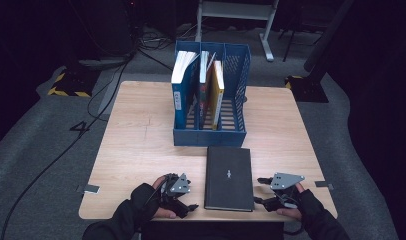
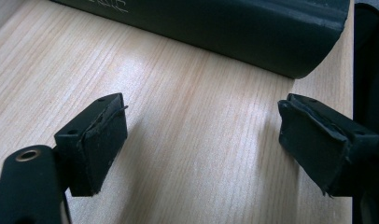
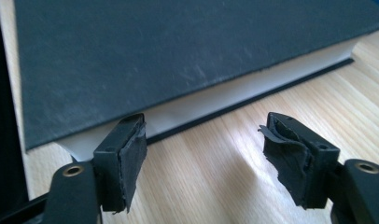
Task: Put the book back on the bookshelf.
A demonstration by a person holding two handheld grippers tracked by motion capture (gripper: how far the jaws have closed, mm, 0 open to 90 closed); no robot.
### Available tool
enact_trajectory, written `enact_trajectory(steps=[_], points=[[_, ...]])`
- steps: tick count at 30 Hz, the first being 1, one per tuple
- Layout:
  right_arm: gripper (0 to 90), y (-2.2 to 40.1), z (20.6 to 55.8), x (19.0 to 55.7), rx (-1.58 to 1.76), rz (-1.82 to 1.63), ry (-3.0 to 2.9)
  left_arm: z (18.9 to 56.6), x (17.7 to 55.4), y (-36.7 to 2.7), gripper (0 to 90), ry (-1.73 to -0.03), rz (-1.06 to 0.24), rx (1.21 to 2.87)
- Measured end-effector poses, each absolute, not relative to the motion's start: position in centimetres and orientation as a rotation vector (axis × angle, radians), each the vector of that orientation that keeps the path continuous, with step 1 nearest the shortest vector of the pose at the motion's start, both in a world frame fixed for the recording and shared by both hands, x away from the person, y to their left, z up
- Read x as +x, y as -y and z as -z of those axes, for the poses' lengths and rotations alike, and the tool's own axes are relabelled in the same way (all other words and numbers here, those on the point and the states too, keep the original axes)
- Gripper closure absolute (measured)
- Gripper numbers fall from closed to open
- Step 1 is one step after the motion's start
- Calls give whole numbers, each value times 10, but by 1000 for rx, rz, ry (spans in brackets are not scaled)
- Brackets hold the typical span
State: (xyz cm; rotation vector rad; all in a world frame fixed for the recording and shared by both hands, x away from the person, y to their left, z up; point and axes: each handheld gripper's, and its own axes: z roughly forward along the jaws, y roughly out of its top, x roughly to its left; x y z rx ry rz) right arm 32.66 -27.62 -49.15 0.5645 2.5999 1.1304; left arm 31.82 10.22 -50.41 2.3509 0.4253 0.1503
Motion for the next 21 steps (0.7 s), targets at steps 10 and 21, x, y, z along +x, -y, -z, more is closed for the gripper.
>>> enact_trajectory(steps=[10,21], points=[[308,277,486,327,569,-1180,-2586,504,319,-104,155,-425,-150,2353],[305,276,479,327,588,-1215,-2545,502,321,-106,151,-443,-151,2370]])
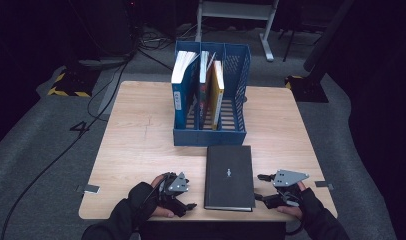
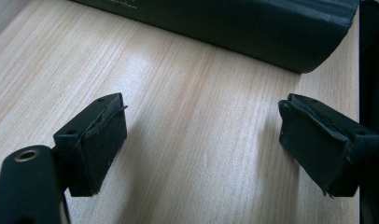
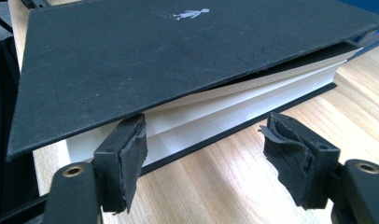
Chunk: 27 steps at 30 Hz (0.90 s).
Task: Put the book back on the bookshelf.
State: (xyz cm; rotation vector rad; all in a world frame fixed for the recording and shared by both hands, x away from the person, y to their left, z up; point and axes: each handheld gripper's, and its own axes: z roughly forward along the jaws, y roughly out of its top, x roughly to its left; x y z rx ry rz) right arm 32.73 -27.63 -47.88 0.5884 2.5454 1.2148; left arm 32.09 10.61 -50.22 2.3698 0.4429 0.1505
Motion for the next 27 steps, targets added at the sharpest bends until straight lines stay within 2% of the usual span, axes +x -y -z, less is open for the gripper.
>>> enact_trajectory(steps=[6,9,15,20,27], points=[[306,276,476,327,598,-1232,-2533,495,321,-101,162,-530,-161,2439],[306,276,475,327,597,-1232,-2529,493,317,-99,186,-505,-155,2439],[306,275,472,326,599,-1245,-2520,481,304,-85,168,-454,-131,2361],[301,273,473,328,627,-1221,-2511,482,300,-78,170,-425,-112,2365],[303,271,475,330,636,-1181,-2508,475,298,-79,193,-441,-170,2340]])
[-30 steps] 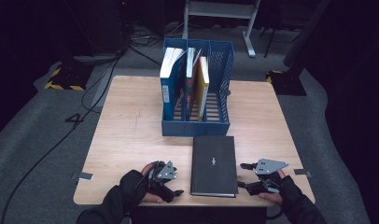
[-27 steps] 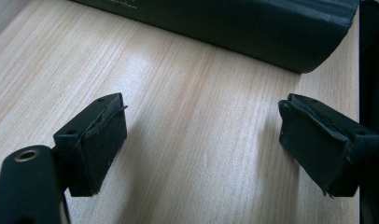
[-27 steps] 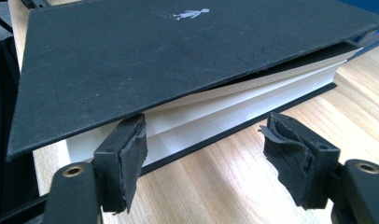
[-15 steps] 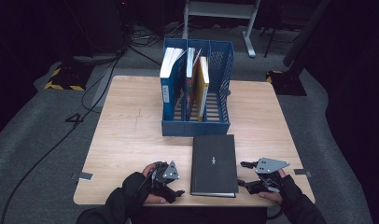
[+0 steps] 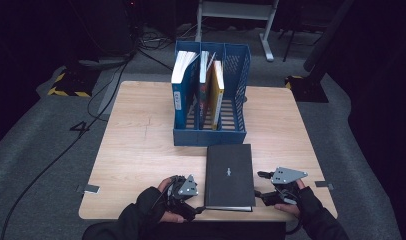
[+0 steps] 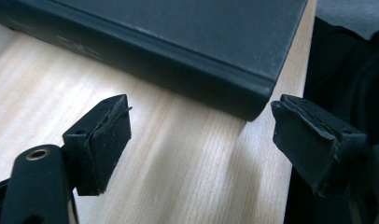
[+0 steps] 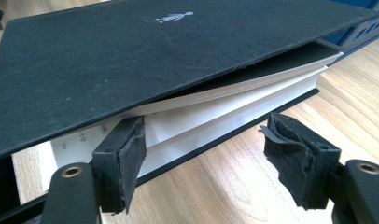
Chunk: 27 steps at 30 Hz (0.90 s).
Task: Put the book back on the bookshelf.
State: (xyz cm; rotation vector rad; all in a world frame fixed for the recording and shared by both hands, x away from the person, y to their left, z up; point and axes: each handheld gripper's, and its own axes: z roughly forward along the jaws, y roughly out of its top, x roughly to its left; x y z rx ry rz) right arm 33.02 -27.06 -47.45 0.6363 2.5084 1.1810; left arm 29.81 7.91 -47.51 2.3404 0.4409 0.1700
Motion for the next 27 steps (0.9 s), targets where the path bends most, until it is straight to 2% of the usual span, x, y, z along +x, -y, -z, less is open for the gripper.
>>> enact_trajectory(steps=[10,20,22,27], points=[[314,270,470,331,636,-1233,-2492,463,288,-55,185,-388,-207,2279],[317,267,463,331,633,-1270,-2473,466,285,-23,185,-368,-244,2295],[317,266,461,332,631,-1279,-2467,466,283,-15,157,-369,-282,2299],[317,263,457,331,625,-1291,-2455,463,283,-1,158,-391,-341,2283]])
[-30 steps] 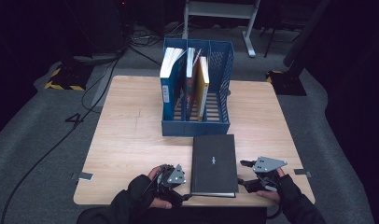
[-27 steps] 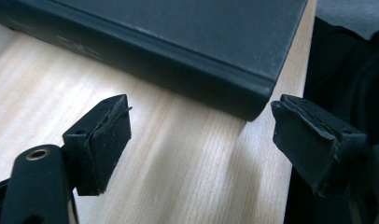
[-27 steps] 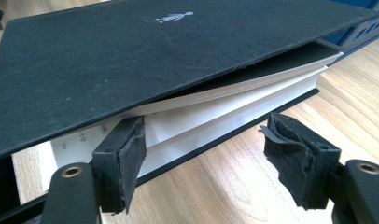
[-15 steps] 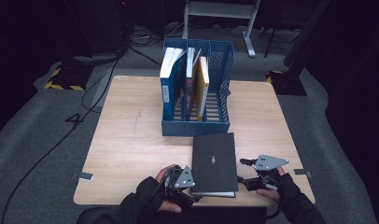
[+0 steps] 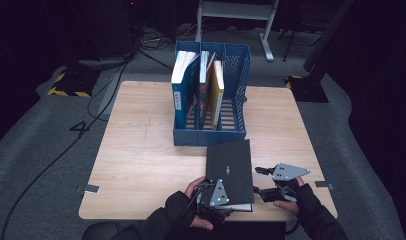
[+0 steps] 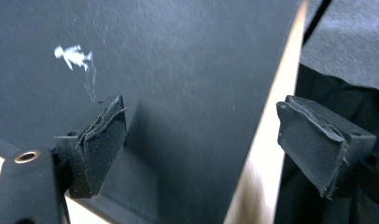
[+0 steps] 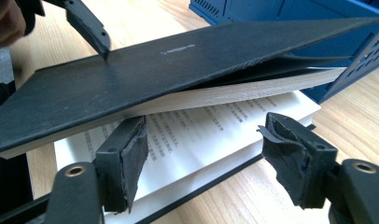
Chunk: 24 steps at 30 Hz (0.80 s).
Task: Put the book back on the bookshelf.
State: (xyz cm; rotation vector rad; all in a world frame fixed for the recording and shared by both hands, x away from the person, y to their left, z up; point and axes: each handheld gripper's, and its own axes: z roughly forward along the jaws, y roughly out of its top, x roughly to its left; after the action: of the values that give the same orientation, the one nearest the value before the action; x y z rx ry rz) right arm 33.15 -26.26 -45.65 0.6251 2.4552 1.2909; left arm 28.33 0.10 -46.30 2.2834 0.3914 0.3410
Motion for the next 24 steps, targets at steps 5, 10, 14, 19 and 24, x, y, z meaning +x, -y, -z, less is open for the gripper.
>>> enact_trajectory(steps=[5,10,14,19,24], points=[[319,260,453,332,640,-1310,-2447,462,281,13,128,-404,-452,2281],[322,254,446,331,639,-1333,-2426,460,282,19,123,-439,-532,2265],[322,250,442,331,639,-1343,-2416,459,284,22,160,-486,-589,2248],[322,246,439,331,625,-1337,-2402,458,285,20,167,-504,-591,2244],[322,244,437,331,626,-1350,-2390,455,287,15,186,-506,-568,2230]])
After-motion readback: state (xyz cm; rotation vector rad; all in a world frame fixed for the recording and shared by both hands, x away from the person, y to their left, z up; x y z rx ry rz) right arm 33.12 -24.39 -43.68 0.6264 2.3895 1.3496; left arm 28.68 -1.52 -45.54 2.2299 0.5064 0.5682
